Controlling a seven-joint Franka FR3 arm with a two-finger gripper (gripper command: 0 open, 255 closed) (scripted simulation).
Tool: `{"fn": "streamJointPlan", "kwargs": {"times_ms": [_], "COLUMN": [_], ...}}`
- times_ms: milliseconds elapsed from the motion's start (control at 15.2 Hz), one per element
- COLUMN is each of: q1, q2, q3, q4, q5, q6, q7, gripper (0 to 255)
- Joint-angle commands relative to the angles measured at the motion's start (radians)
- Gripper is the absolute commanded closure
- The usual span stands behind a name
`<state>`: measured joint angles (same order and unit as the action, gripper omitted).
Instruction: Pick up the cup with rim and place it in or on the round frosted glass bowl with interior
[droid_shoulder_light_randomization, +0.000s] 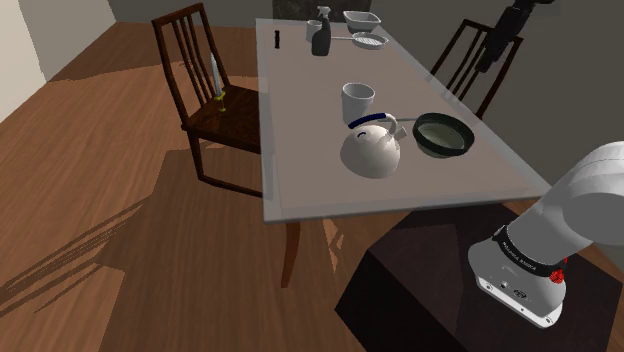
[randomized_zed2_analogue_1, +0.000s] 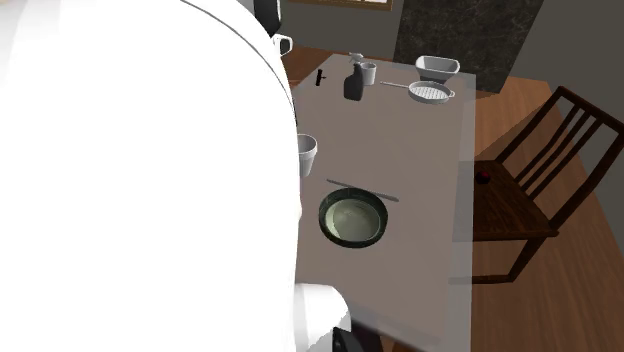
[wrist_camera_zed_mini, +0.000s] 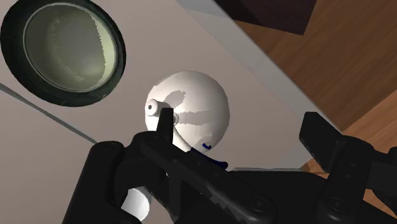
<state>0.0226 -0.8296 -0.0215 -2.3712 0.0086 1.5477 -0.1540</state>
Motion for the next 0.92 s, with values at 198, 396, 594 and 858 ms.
{"fn": "streamJointPlan", "kwargs": {"times_ms": [198,396,594,858], "q1": [-0.008,-0.014,-0.019,-0.023], "q2": [0.086,0.179,0.280,0.422], "q3": [-0.026,-0.051,-0.076,-0.108], "q4": [-0.005,0.004,0.024,0.071], "q5": [-0.011,-0.017,-0.019,-0.012], "q6": [0.092,0.179,0.261,0.358], "q7": [-0.022,-0.043,-0.066,-0.098], "gripper": [0,0,0,0]}}
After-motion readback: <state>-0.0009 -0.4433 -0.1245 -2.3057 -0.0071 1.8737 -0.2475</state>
